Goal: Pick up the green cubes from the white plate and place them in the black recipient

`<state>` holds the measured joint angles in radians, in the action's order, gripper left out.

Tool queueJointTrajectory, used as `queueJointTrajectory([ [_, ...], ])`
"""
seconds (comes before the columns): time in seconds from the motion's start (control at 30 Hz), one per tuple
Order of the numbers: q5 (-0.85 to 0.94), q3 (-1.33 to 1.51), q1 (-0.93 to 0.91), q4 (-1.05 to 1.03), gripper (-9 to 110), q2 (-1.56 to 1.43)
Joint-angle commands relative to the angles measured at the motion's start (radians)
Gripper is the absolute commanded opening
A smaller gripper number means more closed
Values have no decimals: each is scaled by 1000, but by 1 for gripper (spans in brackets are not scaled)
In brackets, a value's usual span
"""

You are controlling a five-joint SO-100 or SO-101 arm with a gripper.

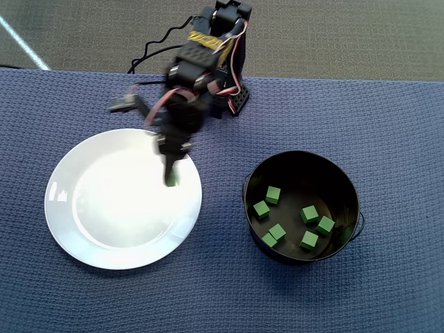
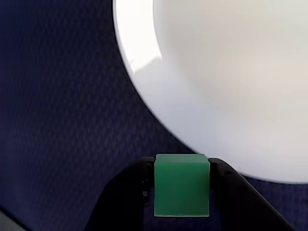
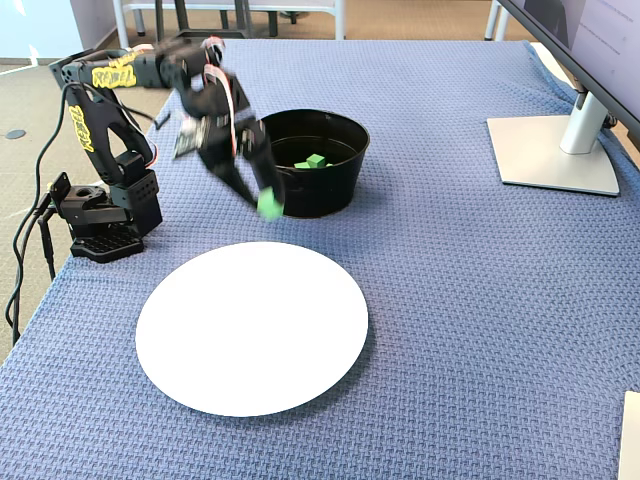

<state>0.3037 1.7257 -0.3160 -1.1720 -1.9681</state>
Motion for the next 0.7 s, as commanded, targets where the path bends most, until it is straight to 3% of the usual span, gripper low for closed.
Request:
queueJointTrajectory([
  [0.0, -138, 2, 181, -84, 0, -143],
  [0.17, -290, 15, 443, -106, 0, -187],
  [0.33, -396, -2, 655, -54, 0, -51],
  [0.6, -440, -107, 736, 2, 0, 146],
  [0.67, -433, -104, 735, 3, 11, 143],
])
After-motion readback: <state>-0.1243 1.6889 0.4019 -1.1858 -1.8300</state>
